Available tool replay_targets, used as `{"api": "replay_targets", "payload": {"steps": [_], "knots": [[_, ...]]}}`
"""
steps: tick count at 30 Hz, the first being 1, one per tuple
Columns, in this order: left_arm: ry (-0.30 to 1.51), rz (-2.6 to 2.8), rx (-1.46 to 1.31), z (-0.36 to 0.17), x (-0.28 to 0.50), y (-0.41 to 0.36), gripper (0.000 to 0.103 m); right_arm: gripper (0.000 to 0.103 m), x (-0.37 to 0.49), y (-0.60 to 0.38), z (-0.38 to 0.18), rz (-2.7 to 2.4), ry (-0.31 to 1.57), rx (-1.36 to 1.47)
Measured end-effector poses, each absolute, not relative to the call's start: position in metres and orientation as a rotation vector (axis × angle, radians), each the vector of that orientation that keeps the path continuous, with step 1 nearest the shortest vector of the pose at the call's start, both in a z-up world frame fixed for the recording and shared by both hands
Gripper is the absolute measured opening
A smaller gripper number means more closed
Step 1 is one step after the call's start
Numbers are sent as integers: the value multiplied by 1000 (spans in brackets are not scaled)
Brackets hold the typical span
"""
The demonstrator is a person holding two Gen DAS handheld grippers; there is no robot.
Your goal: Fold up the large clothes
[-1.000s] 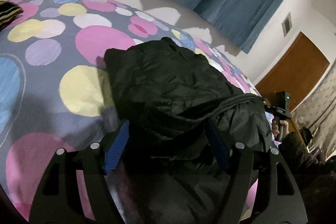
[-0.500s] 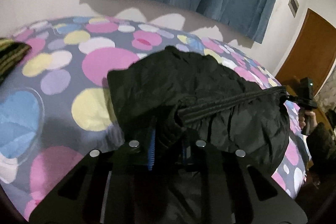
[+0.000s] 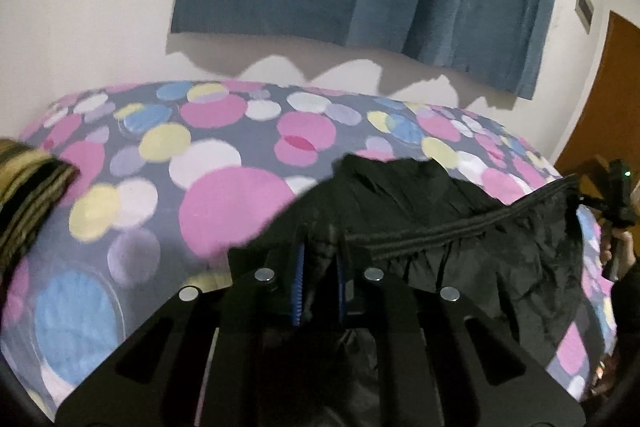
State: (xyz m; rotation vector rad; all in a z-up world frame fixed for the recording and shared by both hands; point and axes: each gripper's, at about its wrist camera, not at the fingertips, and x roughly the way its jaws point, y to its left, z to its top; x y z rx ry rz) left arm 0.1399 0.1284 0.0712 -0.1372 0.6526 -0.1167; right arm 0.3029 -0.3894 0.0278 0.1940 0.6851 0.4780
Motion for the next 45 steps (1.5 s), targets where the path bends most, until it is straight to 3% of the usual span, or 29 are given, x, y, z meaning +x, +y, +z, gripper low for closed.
{"api": "replay_targets", "payload": {"steps": [7, 15, 25, 36, 40, 45], "knots": [[674, -37, -126, 67, 218, 131, 11, 11, 369, -387, 26, 424, 709, 240], [781, 61, -122, 16, 297, 142, 10, 11, 440, -375, -26, 336, 844, 245], [893, 108, -105, -40, 325, 153, 10, 11, 469, -372, -86, 292, 1009, 264], [1004, 89, -135, -69, 339, 158, 11, 12, 474, -376, -96, 292, 1040, 296], [967, 52, -242, -52, 326, 173, 15, 32, 467, -381, -87, 276, 1012, 313], [894, 2, -414, -26, 284, 191, 39, 57, 435, -392, -64, 286, 948, 354]]}}
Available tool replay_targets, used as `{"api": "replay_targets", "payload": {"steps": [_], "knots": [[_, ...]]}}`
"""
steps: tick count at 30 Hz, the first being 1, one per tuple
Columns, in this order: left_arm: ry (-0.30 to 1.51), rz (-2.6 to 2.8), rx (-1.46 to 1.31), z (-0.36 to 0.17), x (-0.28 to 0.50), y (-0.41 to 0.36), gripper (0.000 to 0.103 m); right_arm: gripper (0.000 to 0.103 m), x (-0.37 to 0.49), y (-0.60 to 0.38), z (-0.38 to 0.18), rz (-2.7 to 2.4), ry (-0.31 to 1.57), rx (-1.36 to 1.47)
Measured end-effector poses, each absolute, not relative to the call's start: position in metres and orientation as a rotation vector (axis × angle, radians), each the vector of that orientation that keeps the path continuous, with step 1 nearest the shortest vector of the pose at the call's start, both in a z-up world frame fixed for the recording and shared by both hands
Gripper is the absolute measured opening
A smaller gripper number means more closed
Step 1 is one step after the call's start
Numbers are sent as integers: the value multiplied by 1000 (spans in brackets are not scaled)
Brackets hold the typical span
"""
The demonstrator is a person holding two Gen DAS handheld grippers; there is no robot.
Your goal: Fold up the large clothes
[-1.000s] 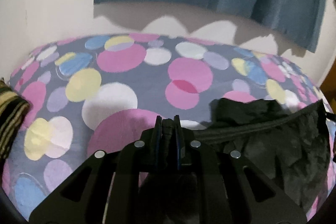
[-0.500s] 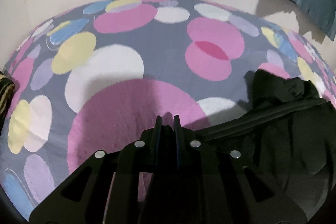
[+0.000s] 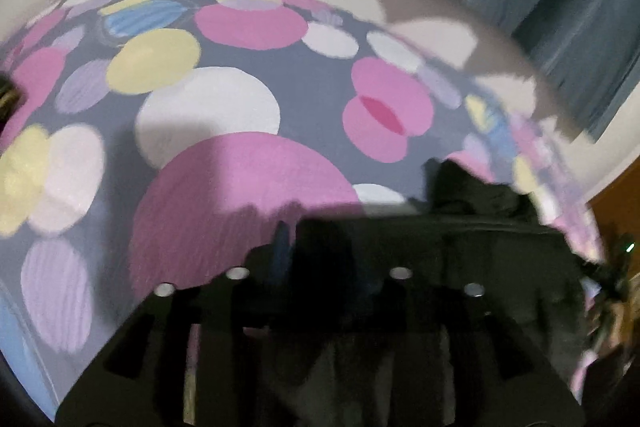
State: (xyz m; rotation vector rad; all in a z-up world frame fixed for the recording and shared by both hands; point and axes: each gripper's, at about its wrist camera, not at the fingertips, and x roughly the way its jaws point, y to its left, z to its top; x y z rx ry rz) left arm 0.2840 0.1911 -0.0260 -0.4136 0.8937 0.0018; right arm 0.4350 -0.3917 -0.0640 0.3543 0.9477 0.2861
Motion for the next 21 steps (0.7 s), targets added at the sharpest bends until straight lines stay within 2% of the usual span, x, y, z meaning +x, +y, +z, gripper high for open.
{"api": "replay_targets", "payload": {"steps": [1, 3, 6, 14, 21], "knots": [[865, -9, -446, -18, 267, 193, 43, 62, 427, -393, -59, 290, 935, 357], [821, -13, -483, -8, 238, 193, 52, 65, 403, -398, -48, 305, 904, 376], [777, -23, -551, -2, 199, 191, 61, 68, 366, -408, -39, 329, 882, 449], [699, 7, -838, -31, 70, 183, 64, 71, 260, -431, -50, 329, 878, 623], [714, -66, -994, -64, 25, 161, 65, 71, 215, -430, -87, 331, 926, 798]]}}
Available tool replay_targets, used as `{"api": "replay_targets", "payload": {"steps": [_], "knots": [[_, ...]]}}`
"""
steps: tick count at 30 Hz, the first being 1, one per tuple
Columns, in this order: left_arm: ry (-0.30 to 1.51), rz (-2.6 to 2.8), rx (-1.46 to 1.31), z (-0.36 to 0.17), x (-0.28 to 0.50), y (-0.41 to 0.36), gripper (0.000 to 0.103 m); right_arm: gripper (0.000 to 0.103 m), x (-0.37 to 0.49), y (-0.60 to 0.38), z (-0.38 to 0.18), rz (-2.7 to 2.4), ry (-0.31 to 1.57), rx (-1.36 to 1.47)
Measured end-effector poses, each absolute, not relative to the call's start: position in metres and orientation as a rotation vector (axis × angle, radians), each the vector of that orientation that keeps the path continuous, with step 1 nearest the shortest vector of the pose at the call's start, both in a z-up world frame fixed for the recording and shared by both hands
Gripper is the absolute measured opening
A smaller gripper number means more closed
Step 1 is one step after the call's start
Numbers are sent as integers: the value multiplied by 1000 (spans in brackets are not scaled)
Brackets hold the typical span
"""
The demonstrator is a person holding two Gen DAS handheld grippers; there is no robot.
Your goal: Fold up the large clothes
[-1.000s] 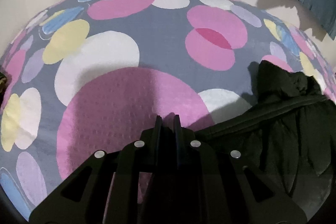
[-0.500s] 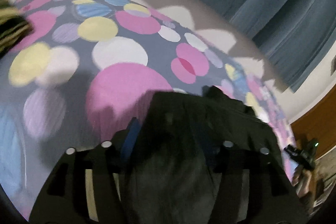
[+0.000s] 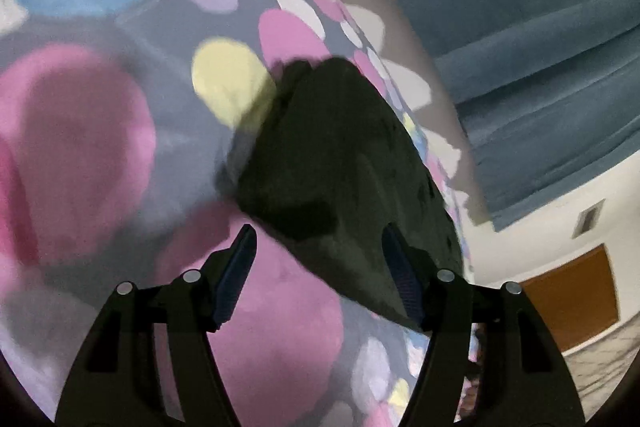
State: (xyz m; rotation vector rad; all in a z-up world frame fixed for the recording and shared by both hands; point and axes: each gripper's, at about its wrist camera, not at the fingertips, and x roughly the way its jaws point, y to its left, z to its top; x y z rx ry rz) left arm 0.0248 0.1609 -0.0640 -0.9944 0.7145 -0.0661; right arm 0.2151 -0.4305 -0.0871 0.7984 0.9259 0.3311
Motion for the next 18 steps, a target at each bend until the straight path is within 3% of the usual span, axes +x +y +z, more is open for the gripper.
{"api": "replay_targets", "payload": {"steps": [7, 18], "knots": [[731, -112, -1090, -88, 32, 141, 65, 71, 211, -422, -118, 315, 943, 940], [688, -68, -1096, -97, 63, 143, 65, 71, 236, -415, -123, 247, 838, 927]]}}
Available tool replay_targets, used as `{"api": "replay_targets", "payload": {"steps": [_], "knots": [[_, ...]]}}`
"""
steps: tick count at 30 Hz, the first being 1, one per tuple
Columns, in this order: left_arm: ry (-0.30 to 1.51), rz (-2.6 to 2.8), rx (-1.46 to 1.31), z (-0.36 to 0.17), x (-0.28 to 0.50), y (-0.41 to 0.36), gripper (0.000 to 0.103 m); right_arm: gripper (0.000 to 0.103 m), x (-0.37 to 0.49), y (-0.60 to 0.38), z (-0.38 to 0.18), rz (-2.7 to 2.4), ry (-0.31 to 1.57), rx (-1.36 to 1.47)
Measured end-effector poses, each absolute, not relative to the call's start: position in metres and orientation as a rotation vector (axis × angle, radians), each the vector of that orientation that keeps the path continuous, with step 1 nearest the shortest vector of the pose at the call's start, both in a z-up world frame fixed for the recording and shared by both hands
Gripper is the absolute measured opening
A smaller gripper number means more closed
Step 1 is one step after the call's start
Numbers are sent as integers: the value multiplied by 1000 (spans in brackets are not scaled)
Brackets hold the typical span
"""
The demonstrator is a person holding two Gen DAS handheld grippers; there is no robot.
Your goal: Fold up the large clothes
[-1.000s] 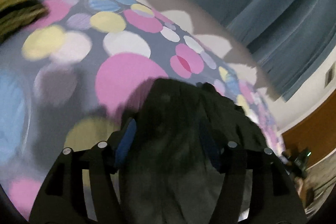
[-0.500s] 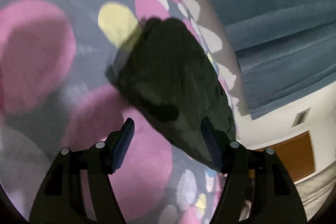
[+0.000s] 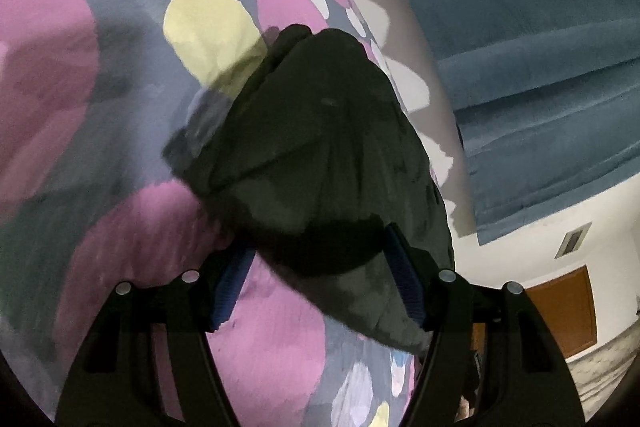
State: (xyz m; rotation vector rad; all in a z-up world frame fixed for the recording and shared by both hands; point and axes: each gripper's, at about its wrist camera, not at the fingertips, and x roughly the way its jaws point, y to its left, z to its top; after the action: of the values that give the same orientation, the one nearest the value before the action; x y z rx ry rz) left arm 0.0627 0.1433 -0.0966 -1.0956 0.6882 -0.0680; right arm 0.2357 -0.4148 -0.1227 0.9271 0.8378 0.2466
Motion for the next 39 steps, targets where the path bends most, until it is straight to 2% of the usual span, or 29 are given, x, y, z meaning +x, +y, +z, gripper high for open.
{"api": "replay_targets", "payload": {"steps": [6, 8, 10, 12, 16, 18, 27, 39], "knots": [[675, -62, -1135, -104, 76, 148, 63, 68, 247, -412, -125, 241, 815, 899], [682, -48, -1131, -106, 84, 150, 57, 60, 247, -412, -125, 227, 811, 880], [689, -50, -1110, -108, 88, 149, 46, 47, 248, -413, -128, 231, 812, 884], [693, -50, -1106, -109, 87, 149, 34, 39, 249, -415, -131, 237, 810, 895], [682, -67, -1148, -110, 83, 152, 25, 25, 245, -414, -128, 258, 792, 909], [681, -60, -1124, -107, 80, 150, 22, 22, 242, -414, -124, 269, 779, 913], [687, -59, -1077, -92, 58, 143, 19, 20, 217, -416, -108, 286, 778, 886], [723, -49, -1037, -89, -15, 133, 19, 20, 134, -416, -106, 286, 806, 885]]}}
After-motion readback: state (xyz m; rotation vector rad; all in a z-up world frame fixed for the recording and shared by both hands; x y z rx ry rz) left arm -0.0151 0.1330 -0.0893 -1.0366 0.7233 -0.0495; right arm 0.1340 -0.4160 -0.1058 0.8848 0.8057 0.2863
